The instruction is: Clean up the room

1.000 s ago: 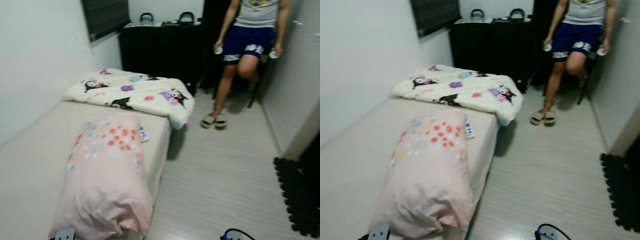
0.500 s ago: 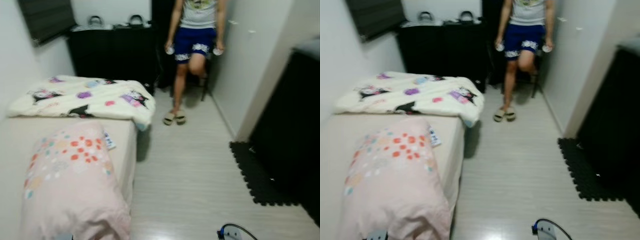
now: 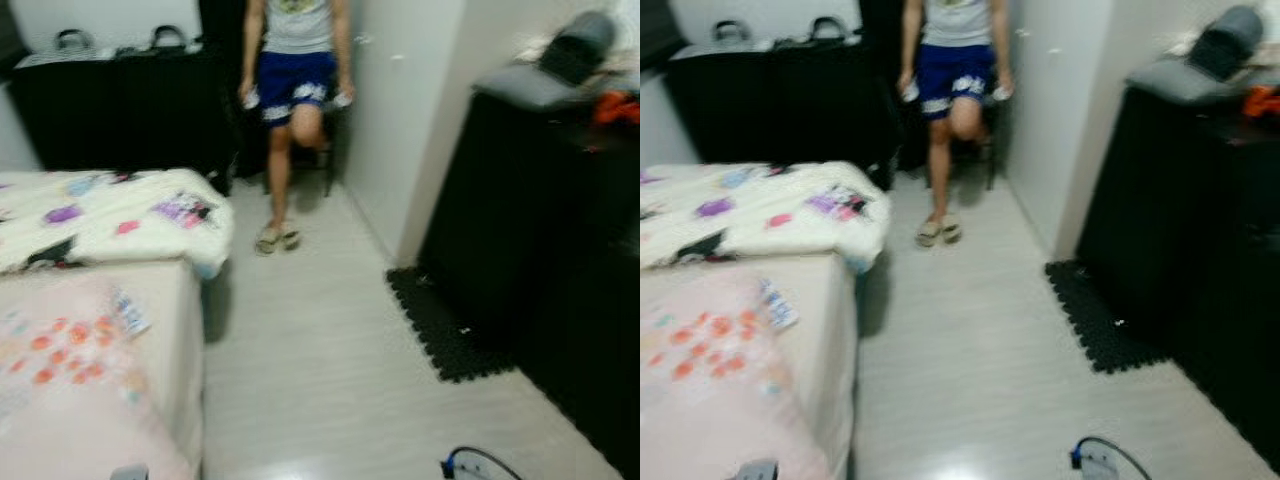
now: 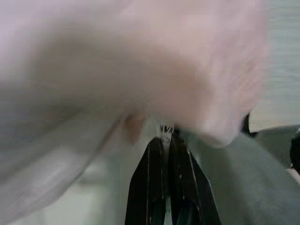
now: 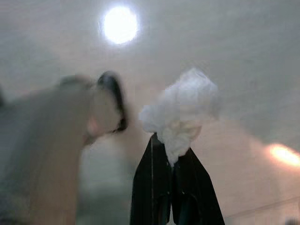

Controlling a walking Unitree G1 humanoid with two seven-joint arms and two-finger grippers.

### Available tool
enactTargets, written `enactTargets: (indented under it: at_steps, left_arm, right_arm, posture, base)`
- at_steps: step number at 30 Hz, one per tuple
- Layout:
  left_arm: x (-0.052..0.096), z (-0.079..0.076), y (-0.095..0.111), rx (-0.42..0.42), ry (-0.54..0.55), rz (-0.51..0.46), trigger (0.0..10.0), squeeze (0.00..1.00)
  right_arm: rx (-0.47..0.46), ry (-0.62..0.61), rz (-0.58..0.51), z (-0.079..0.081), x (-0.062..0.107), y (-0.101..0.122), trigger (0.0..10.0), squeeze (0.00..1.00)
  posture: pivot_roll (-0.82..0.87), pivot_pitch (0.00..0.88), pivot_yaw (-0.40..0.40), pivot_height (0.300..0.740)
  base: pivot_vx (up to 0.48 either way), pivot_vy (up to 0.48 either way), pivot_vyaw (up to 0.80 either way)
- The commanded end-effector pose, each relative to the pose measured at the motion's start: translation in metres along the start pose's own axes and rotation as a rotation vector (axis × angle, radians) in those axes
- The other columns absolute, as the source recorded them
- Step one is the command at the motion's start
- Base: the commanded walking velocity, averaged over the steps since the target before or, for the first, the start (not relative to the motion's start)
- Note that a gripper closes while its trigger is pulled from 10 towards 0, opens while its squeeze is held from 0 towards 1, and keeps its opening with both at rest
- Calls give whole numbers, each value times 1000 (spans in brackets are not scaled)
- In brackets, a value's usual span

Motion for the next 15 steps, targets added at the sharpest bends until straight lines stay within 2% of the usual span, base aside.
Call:
enactTargets:
  at_steps: [1, 6, 12, 15]
  left_arm:
    - [0, 1, 3, -13, 3, -5, 10000, 0]
    - [0, 1, 4, -21, 5, -6, 10000, 0]
    - [-2, -1, 15, -32, 8, -21, 10000, 0]
    - [-3, -1, 22, -37, 13, -33, 10000, 0]
  right_arm:
    - [7, 1, -5, 0, 0, 3, 10000, 0]
    - [6, 1, -5, 0, 0, 3, 10000, 0]
    - [3, -6, -10, -1, 0, 4, 10000, 0]
    - [-37, -3, -45, -1, 0, 12, 10000, 0]
  posture:
    - [-72, 27, 29, 740]
    - [-73, 29, 29, 740]
    - [-72, 28, 29, 740]
    - [-72, 29, 31, 740]
  base:
    - [0, 0, -756]
    - [0, 0, -759]
    - [0, 0, -758]
    - [0, 0, -763]
Point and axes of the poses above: a point about 5 cm out from each wrist's last joint towards the gripper, its own x axis pointing back from the gripper into the wrist, its own y axis along the axis of the wrist's last joint, z = x × y, the point moved 5 cm from there along -x, pointing out of the wrist towards the gripper, and after that the axes turned 10 degrees about -x, right-handed, at the moved point
